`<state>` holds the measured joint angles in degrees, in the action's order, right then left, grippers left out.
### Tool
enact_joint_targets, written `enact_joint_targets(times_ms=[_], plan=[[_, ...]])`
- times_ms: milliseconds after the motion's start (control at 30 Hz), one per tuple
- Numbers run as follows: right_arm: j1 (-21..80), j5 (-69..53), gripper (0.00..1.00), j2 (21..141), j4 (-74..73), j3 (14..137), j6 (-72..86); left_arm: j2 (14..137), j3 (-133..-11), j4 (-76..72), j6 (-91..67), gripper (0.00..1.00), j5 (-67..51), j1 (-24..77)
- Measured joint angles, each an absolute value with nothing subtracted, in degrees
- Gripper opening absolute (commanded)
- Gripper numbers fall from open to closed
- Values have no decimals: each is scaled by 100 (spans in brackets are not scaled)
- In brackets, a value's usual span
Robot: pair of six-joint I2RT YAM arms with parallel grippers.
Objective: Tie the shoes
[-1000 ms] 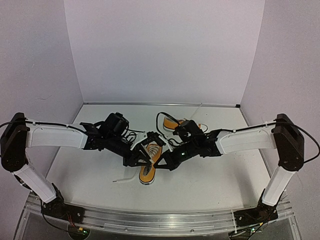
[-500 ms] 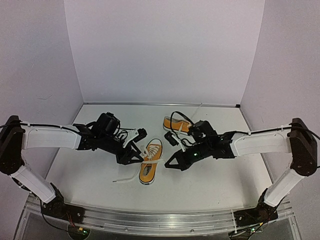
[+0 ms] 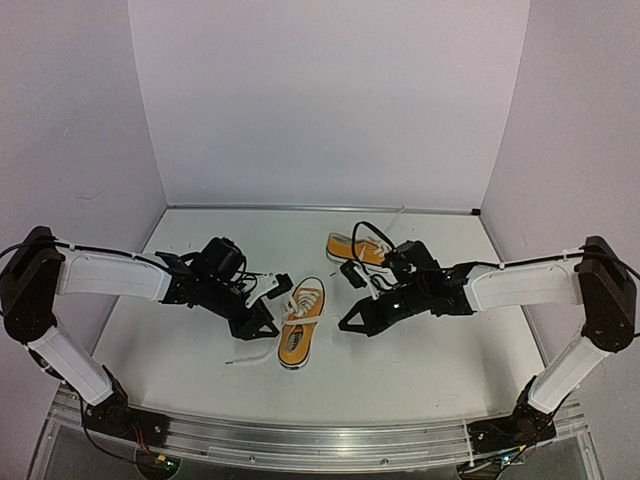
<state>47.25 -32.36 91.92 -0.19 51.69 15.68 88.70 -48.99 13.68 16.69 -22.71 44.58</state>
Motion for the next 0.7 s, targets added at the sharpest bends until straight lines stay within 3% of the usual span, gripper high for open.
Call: enact_joint_targets(times_ms=[467, 700], plan=[[4517, -3217, 0, 9189, -5, 4945, 1659, 10145, -5638, 1907, 1763, 37, -2553, 5084], [4475, -3214, 0, 9148, -10, 4697, 1669, 10097, -5635, 1689, 1767, 38, -2557, 5177]])
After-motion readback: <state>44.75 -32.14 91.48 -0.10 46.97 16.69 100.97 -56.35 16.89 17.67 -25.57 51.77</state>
